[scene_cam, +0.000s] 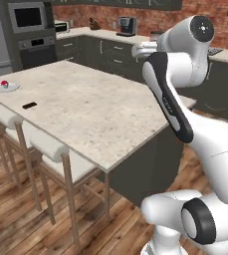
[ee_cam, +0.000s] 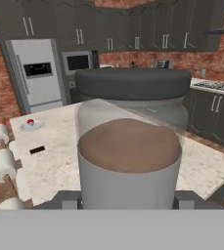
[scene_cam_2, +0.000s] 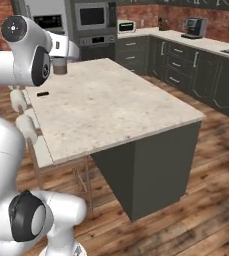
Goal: Take the cinnamon bottle from the cabinet and place it on the dining table, next to the plate with the cupcake. Then take the chocolate from the dining counter and place it on the cupcake plate.
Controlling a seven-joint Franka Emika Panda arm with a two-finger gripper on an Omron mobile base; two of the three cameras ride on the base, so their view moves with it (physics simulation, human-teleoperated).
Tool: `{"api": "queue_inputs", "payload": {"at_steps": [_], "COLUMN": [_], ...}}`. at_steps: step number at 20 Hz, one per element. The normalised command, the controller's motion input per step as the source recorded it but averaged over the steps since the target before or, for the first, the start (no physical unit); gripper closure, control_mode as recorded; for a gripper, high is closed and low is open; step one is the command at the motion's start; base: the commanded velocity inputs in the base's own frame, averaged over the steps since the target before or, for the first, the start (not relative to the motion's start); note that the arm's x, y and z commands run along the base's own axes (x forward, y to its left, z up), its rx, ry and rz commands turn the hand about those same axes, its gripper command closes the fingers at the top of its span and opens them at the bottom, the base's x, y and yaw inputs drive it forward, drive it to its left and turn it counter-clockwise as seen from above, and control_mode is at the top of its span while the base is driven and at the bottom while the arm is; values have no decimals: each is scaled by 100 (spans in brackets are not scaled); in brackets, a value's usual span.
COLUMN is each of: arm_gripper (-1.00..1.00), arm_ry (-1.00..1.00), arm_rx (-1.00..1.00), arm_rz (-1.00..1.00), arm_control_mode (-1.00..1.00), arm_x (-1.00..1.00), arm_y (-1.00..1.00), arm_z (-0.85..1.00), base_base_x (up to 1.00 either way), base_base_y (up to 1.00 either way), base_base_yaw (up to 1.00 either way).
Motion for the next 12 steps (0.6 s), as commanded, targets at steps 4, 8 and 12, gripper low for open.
{"api": "queue_inputs", "payload": {"at_steps": [4, 8, 12], "arm_gripper": [100, 100, 100], "arm_ry": [0, 0, 0], "arm_rx": [0, 0, 0], "arm_rz": [0, 0, 0], "arm_control_mode": [100, 100, 100], "arm_x": [0, 0, 0], "arm_y": [0, 0, 0], "arm_z": [0, 0, 0], "base_base_x": [-3, 0, 0], "base_base_y": [100, 100, 100], "base_base_yaw": [-19, -22, -33]}}
